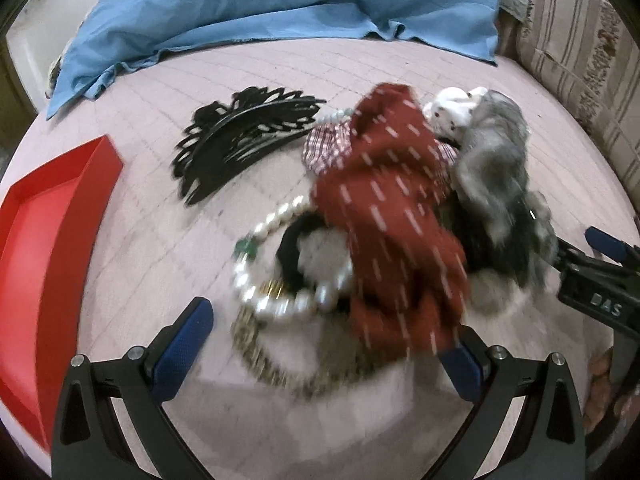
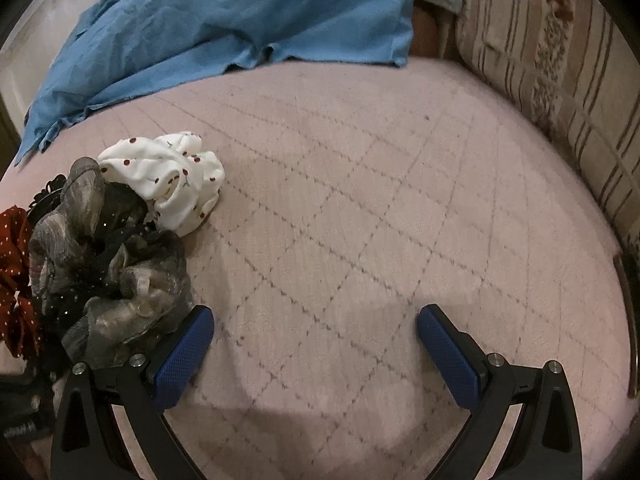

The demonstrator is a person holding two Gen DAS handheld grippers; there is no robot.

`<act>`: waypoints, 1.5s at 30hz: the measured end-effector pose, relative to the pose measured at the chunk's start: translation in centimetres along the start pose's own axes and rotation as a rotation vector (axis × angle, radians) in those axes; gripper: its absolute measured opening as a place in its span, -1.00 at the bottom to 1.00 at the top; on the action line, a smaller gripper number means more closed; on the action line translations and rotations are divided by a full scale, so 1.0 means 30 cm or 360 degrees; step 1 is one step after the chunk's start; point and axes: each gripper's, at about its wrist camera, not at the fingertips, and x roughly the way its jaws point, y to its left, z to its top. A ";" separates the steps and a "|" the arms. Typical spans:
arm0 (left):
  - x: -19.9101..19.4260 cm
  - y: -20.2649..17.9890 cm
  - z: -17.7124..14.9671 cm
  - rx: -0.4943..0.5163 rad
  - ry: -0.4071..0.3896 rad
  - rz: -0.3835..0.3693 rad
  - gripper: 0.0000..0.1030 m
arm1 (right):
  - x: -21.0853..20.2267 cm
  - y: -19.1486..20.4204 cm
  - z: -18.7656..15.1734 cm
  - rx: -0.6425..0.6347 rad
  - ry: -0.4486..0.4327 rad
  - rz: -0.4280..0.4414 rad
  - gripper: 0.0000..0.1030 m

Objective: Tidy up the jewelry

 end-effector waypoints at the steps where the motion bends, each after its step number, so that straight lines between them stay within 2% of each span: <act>1: -0.016 0.009 -0.025 -0.0011 -0.0003 0.0008 1.00 | -0.006 0.006 -0.009 -0.0014 -0.0001 -0.0009 1.00; 6: -0.111 0.078 -0.114 -0.0109 -0.0051 0.0013 1.00 | -0.080 0.041 -0.099 -0.0058 -0.0053 -0.0042 1.00; 12: -0.223 0.135 -0.137 -0.0159 -0.0162 0.0067 1.00 | -0.160 0.070 -0.170 -0.0046 -0.0052 -0.0100 1.00; 18: -0.356 0.152 -0.148 -0.0130 -0.0376 0.0136 1.00 | -0.234 0.077 -0.222 0.0036 -0.0041 -0.0065 1.00; 21: -0.429 0.135 -0.164 -0.0059 -0.0524 0.0232 1.00 | -0.284 0.086 -0.224 0.0048 -0.0087 -0.0063 1.00; 23: -0.456 0.119 -0.168 0.0001 -0.0577 0.0262 1.00 | -0.329 0.094 -0.219 0.0055 -0.0141 -0.0060 1.00; 27: -0.481 0.086 -0.181 0.0110 -0.0569 0.0270 1.00 | -0.429 0.108 -0.199 0.0080 -0.0268 -0.0033 1.00; 29: -0.489 0.088 -0.187 0.0107 -0.0552 0.0251 1.00 | -0.485 0.118 -0.187 0.0083 -0.0344 -0.0018 1.00; 34: -0.499 0.148 -0.205 -0.0043 -0.0494 0.0134 1.00 | -0.582 0.144 -0.165 0.0085 -0.0464 -0.0023 1.00; 38: -0.514 0.207 -0.214 -0.0168 -0.0507 0.0113 1.00 | -0.629 0.168 -0.160 0.0068 -0.0507 -0.0018 1.00; 42: -0.524 0.268 -0.217 -0.0302 -0.0466 0.0078 1.00 | -0.652 0.187 -0.169 0.0047 -0.0526 0.0017 1.00; 45: -0.542 0.290 -0.218 -0.0338 -0.0478 0.0107 1.00 | -0.652 0.214 -0.172 0.0012 -0.0519 0.0036 1.00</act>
